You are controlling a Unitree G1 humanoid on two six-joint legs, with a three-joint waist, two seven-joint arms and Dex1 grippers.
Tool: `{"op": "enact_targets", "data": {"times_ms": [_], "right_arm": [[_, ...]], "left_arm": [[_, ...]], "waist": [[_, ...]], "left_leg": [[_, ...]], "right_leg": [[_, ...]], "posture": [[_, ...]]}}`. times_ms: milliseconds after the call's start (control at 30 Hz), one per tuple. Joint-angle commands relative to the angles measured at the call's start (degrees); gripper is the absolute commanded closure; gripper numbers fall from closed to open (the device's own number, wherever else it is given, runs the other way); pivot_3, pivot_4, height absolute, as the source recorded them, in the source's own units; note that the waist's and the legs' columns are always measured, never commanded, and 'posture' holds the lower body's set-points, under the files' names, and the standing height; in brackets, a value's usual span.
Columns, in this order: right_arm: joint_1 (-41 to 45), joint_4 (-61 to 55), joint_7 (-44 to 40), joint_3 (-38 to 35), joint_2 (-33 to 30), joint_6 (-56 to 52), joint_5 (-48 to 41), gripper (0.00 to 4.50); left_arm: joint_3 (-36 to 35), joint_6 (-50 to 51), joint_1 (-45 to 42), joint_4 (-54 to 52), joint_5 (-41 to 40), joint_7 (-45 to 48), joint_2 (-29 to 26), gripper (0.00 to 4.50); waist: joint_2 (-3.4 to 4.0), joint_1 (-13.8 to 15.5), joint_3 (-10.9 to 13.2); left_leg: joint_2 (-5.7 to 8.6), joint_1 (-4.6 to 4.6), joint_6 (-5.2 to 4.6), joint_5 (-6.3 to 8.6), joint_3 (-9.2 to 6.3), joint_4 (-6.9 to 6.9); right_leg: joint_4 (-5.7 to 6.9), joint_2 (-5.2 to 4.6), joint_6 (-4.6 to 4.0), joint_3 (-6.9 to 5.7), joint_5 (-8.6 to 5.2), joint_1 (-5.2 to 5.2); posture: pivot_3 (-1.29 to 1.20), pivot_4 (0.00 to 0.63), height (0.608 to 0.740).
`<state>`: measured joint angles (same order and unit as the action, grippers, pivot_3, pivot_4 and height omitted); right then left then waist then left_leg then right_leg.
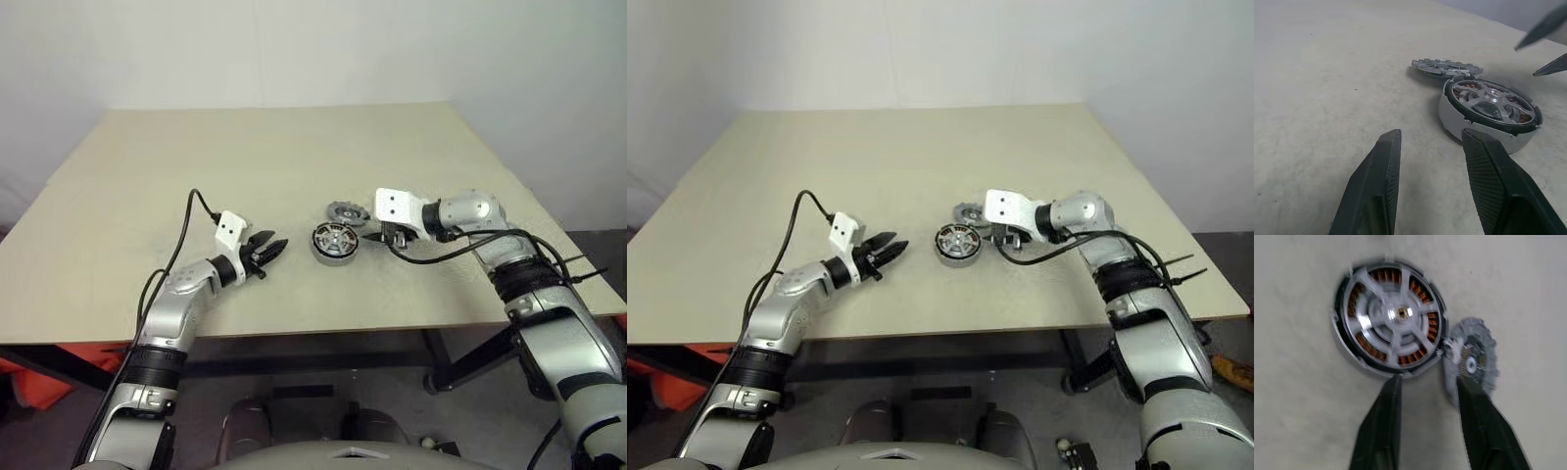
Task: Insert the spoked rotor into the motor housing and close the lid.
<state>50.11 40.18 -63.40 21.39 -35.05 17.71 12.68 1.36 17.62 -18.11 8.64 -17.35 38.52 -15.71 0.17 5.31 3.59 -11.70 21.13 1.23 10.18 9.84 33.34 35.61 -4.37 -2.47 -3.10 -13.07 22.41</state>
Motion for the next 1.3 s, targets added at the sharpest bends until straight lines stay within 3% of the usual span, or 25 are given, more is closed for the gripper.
{"op": "enact_targets", "data": {"times_ms": [33,433,1300], "right_arm": [[5.9,5.1,-0.1,2.2,-0.6,8.5,4.1,2.62],[14.8,17.7,-3.5,9.9,2.0,26.5,12.3,2.62],[16.5,25.9,3.0,10.4,9.1,25.0,17.8,2.62]], "left_arm": [[-0.3,-1.7,-1.1,-0.6,0.3,0.0,-0.1,2.41],[-0.8,-1.6,0.3,-2.1,0.1,-0.6,-0.4,2.41],[-0.7,-1.3,1.4,-3.2,0.1,-1.6,-0.7,2.41]], "waist": [[-0.01,0.1,0.0],[0.00,0.0,0.0],[0.01,-0.4,0.0]], "left_leg": [[0.00,0.03,0.00,0.00,0.00,0.01],[-0.06,0.39,-0.21,0.12,0.01,0.35],[-0.12,0.57,-0.30,0.20,0.00,0.95]], "right_leg": [[0.01,0.00,-0.01,0.00,-0.01,0.01],[0.15,0.01,-0.09,-0.01,-0.04,0.24],[0.83,0.00,-0.15,0.08,-0.04,0.57]], "posture": [[0.00,0.000,0.740],[0.00,0.000,0.740],[0.00,0.000,0.740]]}}
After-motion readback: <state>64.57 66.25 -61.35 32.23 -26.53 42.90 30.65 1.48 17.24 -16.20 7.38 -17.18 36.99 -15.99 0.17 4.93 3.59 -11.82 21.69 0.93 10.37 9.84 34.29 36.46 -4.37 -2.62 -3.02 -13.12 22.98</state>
